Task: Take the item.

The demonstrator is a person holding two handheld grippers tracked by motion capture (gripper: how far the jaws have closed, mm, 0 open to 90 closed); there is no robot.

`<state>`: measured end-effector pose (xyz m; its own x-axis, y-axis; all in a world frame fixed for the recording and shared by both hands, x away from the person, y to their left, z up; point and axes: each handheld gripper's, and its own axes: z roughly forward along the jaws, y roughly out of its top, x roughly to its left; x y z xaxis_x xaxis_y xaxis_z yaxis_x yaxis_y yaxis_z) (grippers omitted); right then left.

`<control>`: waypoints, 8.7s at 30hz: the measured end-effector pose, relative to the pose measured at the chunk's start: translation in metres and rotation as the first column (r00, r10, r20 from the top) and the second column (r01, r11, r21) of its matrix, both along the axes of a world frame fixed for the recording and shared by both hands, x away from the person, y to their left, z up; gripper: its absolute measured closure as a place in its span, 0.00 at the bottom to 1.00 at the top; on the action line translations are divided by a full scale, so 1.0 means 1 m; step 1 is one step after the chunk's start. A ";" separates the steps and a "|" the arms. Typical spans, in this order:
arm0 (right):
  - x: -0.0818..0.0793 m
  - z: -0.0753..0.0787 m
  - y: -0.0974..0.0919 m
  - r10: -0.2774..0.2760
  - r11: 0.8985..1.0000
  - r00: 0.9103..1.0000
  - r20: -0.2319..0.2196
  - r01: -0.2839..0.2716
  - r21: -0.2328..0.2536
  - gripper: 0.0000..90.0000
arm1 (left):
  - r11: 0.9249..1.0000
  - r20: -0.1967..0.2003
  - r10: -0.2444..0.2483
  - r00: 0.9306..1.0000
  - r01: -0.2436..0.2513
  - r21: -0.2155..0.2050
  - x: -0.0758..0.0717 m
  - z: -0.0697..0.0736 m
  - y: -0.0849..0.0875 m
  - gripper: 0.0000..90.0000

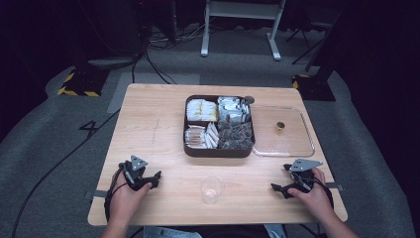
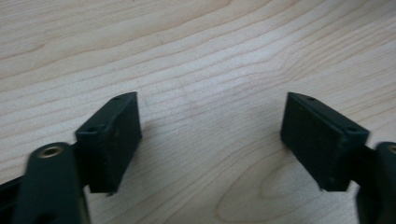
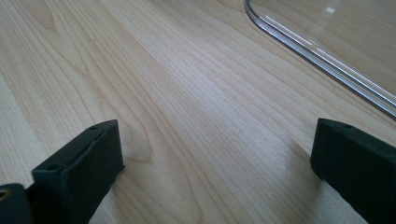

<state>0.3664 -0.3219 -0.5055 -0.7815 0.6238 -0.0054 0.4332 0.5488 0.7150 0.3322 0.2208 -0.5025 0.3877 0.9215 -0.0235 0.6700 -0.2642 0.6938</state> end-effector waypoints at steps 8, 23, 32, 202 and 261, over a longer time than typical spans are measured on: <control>-0.001 0.000 0.000 0.001 1.000 1.000 0.001 -0.001 0.004 0.04 | 0.998 -0.022 0.019 1.000 -0.020 -0.062 -0.002 0.012 -0.008 0.40; 0.000 0.000 -0.001 0.007 1.000 1.000 0.002 -0.007 0.003 0.04 | 0.996 -0.029 -0.035 0.999 0.032 -0.079 -0.006 0.032 -0.022 0.39; 0.000 0.000 -0.001 0.007 1.000 1.000 0.002 -0.007 0.003 0.04 | 0.993 -0.001 0.019 1.000 -0.019 -0.114 -0.008 0.051 -0.027 0.41; 0.000 0.000 -0.004 0.044 0.999 0.999 0.006 -0.044 0.011 0.08 | 0.991 -0.060 -0.135 0.989 0.134 -0.014 0.221 0.116 -0.162 1.00; 0.001 0.000 -0.004 0.064 0.998 0.998 0.006 -0.064 0.011 0.08 | 0.786 0.143 -0.608 0.781 0.618 -0.036 0.009 0.191 -0.116 1.00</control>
